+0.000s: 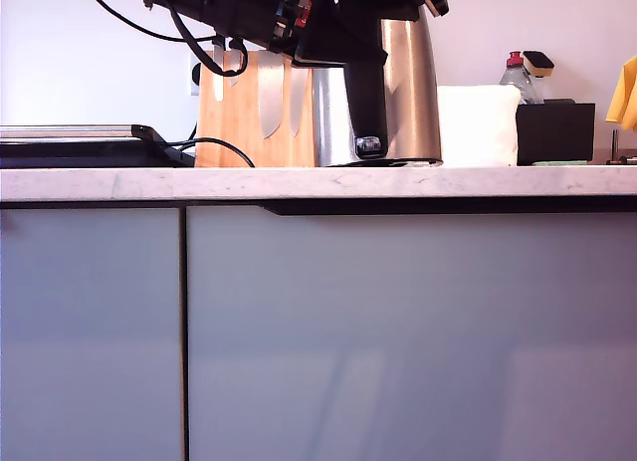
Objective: Pick up the kettle and place it to the side
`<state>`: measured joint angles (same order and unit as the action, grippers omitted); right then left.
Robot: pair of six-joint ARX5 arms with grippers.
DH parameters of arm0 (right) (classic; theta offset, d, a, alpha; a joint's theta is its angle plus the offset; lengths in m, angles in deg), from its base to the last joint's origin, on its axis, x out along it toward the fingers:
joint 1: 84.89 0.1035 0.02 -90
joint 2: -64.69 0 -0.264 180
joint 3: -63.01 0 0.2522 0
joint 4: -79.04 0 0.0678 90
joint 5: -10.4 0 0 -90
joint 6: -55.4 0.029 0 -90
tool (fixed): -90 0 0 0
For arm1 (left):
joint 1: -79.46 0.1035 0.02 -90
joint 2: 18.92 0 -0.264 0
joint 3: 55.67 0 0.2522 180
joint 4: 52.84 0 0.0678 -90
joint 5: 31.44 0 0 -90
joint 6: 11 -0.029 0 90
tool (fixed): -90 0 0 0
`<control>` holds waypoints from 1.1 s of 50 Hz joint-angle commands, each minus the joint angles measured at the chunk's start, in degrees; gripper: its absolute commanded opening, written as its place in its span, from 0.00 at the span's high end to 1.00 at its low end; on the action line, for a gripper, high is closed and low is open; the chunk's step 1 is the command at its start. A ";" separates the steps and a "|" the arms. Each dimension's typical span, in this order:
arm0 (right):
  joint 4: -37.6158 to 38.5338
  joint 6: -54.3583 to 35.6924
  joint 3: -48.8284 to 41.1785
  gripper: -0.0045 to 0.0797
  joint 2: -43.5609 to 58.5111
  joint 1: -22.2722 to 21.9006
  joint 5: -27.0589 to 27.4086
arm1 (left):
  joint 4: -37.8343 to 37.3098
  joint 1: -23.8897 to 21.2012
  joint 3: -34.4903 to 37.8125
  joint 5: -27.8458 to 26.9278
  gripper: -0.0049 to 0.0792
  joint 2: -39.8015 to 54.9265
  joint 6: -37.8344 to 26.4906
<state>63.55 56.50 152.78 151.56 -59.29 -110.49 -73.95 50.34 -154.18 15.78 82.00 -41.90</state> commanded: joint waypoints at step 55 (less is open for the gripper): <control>-0.74 -4.20 10.01 0.96 -4.92 3.63 1.20 | -10.38 3.39 -7.85 6.01 0.97 -6.27 -3.85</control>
<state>59.55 57.53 157.70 151.56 -57.32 -109.90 -85.87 50.82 -158.94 18.90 78.79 -44.45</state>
